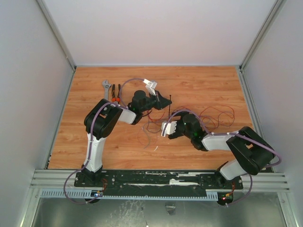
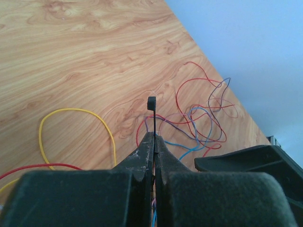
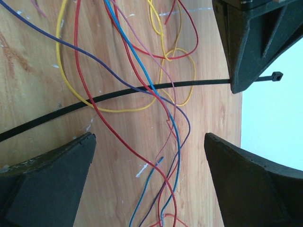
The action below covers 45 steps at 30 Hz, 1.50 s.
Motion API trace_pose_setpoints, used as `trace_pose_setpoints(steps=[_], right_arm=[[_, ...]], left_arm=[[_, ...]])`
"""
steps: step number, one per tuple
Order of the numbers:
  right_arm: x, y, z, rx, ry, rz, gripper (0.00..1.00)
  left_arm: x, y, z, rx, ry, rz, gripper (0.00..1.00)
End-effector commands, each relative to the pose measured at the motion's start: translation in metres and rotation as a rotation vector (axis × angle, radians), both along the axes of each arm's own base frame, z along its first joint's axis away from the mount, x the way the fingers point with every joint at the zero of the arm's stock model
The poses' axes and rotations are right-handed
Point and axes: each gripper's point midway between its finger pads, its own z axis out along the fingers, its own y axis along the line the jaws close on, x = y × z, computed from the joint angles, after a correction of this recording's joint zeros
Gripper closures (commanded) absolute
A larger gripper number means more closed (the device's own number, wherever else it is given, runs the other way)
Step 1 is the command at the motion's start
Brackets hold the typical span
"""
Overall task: Zip-tie the wires
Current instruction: Tie the cable at the center of the board.
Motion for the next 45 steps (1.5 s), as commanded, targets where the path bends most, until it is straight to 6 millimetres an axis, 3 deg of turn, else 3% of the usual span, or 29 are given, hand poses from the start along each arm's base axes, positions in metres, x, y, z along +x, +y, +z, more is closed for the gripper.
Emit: trace_pose_setpoints(steps=[1,7,21,33,45], right_arm=[[-0.010,0.013,-0.006,0.002,0.011,0.076,0.01],[-0.017,0.018,-0.016,-0.015,0.027,0.096,0.01],[-0.005,0.015,-0.012,-0.035,-0.062,0.062,0.01],[-0.014,0.023,-0.018,-0.067,-0.084,0.100,0.01],[-0.038,0.043,-0.021,-0.008,-0.048,0.125,0.01]], left_arm=[[0.005,-0.004,0.011,-0.024,-0.023,-0.015,1.00],[0.006,-0.007,0.013,-0.033,-0.018,-0.030,1.00],[0.003,-0.010,0.010,-0.041,0.005,-0.047,1.00],[0.004,-0.010,0.008,-0.042,0.014,-0.046,1.00],[0.005,-0.011,0.008,-0.047,0.017,-0.046,1.00]])
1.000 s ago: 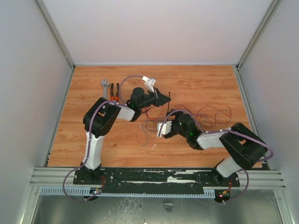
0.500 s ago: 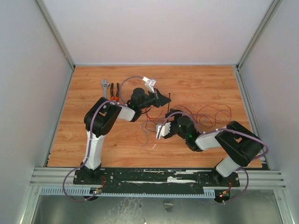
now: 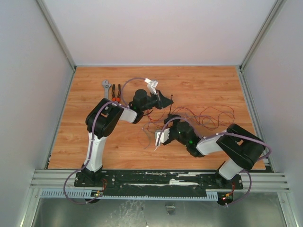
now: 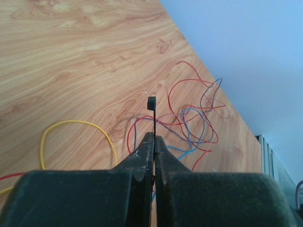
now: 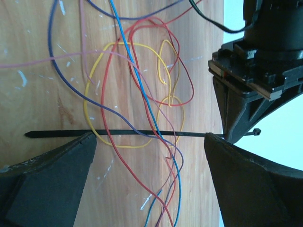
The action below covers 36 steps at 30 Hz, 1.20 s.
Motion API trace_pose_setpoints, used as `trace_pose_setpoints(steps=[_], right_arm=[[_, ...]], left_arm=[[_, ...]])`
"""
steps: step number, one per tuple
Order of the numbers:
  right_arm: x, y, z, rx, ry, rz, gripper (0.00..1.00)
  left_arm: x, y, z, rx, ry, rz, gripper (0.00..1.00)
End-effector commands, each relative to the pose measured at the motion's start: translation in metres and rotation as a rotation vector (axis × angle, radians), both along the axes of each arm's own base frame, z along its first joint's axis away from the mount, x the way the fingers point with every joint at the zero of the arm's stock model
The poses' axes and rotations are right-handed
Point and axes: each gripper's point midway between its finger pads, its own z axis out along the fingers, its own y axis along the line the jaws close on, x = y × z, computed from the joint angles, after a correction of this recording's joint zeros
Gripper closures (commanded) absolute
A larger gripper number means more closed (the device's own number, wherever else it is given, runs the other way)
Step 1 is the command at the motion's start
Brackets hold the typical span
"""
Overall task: Zip-tie the wires
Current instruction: Tie the cable at the center of the board.
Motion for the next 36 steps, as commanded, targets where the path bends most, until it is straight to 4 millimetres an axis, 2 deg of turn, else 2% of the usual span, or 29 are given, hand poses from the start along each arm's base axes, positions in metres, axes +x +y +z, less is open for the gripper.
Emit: trace_pose_setpoints(steps=[1,9,15,19,29,36], right_arm=[[-0.018,-0.002,-0.025,-0.032,0.065,0.001,0.01],[-0.026,0.003,-0.027,-0.013,0.075,-0.007,0.01],[-0.028,0.002,-0.026,0.000,0.076,-0.026,0.07],[-0.024,0.002,-0.016,0.057,0.061,-0.060,0.04],[-0.021,0.010,-0.001,0.149,0.092,-0.059,0.13],[-0.015,-0.001,0.000,0.130,0.067,-0.084,0.13]], left_arm=[[0.004,-0.003,0.008,-0.018,-0.023,-0.012,1.00],[0.005,-0.003,0.006,-0.017,-0.021,-0.012,1.00],[0.005,-0.004,0.006,-0.017,-0.019,-0.014,1.00],[0.005,-0.004,0.006,-0.016,-0.019,-0.015,1.00],[0.005,-0.004,0.004,-0.017,-0.011,-0.015,1.00],[0.006,-0.005,0.004,-0.018,-0.006,-0.013,1.00]])
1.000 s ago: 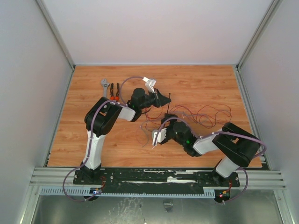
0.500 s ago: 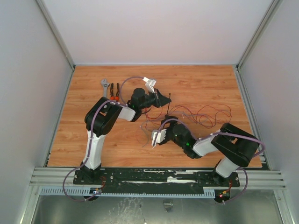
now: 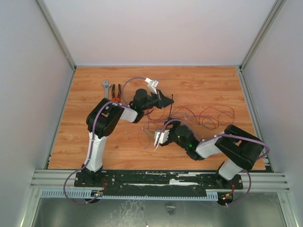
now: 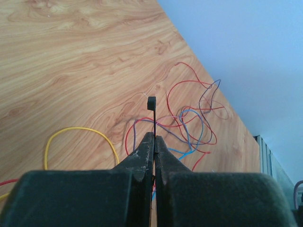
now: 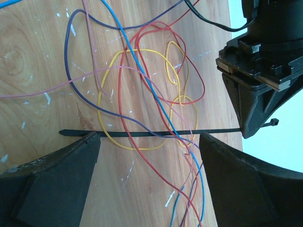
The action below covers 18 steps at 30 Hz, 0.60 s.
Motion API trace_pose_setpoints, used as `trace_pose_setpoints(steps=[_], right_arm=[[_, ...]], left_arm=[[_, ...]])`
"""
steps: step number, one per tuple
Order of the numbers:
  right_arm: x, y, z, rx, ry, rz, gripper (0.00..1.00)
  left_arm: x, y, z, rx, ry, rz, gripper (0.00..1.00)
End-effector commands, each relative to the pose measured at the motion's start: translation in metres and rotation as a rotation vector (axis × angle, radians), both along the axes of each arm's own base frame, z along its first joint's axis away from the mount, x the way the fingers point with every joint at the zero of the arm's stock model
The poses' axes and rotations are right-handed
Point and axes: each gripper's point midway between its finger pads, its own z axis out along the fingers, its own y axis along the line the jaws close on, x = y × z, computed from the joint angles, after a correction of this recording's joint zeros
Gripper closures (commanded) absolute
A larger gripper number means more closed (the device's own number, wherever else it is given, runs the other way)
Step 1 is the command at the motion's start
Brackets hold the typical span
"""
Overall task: Zip-tie the wires
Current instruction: Tie the cable at the center of the board.
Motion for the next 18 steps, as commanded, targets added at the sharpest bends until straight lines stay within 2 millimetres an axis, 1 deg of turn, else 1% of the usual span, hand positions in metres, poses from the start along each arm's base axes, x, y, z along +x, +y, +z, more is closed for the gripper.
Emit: trace_pose_setpoints(steps=[1,5,9,12,18], right_arm=[[0.002,-0.008,0.004,0.014,0.003,-0.018,0.13],[0.007,-0.016,0.008,0.003,-0.009,-0.035,0.13],[0.012,-0.023,0.011,-0.006,-0.013,-0.051,0.08],[0.015,-0.029,0.008,-0.024,-0.009,-0.064,0.05],[0.023,-0.046,0.003,-0.065,-0.012,-0.109,0.03]], left_arm=[[0.004,-0.002,0.003,-0.013,-0.006,-0.007,1.00],[0.005,-0.002,0.004,-0.012,-0.008,-0.007,1.00],[0.005,-0.003,0.004,-0.011,-0.008,-0.009,1.00],[0.005,-0.003,0.004,-0.012,-0.006,-0.011,1.00],[0.004,-0.003,0.002,-0.006,-0.003,-0.013,1.00]])
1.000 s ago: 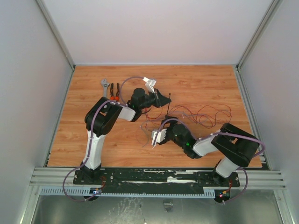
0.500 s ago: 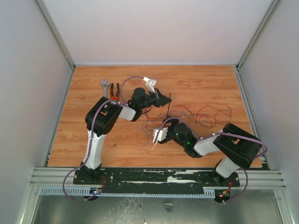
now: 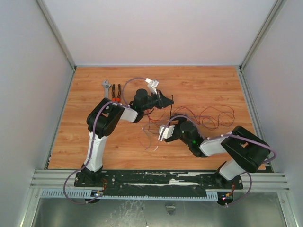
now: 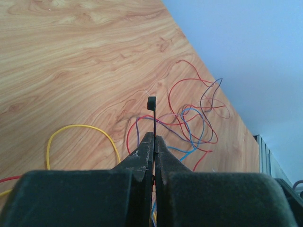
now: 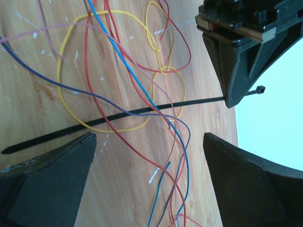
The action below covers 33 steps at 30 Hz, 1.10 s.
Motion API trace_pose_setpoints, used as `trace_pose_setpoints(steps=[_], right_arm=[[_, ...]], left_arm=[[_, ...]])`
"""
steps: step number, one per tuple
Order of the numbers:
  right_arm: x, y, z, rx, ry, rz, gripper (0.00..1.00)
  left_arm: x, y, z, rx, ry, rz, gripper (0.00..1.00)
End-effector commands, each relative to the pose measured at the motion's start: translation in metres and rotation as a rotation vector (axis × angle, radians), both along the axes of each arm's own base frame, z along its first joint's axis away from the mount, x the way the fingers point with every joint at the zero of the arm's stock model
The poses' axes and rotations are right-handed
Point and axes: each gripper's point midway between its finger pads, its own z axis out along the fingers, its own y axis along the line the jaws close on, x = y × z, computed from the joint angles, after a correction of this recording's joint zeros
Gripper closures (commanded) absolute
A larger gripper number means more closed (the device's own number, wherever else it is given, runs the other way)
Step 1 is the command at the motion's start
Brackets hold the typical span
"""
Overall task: Zip-tie the wires
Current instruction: Tie the cable at the center of the board.
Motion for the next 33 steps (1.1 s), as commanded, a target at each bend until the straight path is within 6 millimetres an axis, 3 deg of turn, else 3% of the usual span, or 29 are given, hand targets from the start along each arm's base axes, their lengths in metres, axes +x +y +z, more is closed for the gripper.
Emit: trace_pose_setpoints(steps=[1,5,14,20,33], right_arm=[[0.004,-0.015,-0.003,-0.041,-0.010,-0.030,0.03],[0.013,-0.026,-0.001,-0.043,-0.027,-0.065,0.01],[0.017,-0.012,-0.011,-0.024,0.032,-0.023,0.01],[0.026,-0.003,-0.005,0.033,0.022,-0.034,0.01],[0.070,-0.017,0.016,0.137,-0.039,-0.148,0.01]], left_arm=[[0.004,-0.002,0.007,-0.011,-0.024,-0.013,1.00],[0.004,-0.003,0.005,-0.011,-0.015,-0.016,1.00],[0.005,-0.004,0.002,-0.014,-0.004,-0.010,1.00],[0.007,-0.002,-0.001,-0.011,0.002,0.002,1.00],[0.005,-0.003,-0.006,-0.009,0.013,0.000,1.00]])
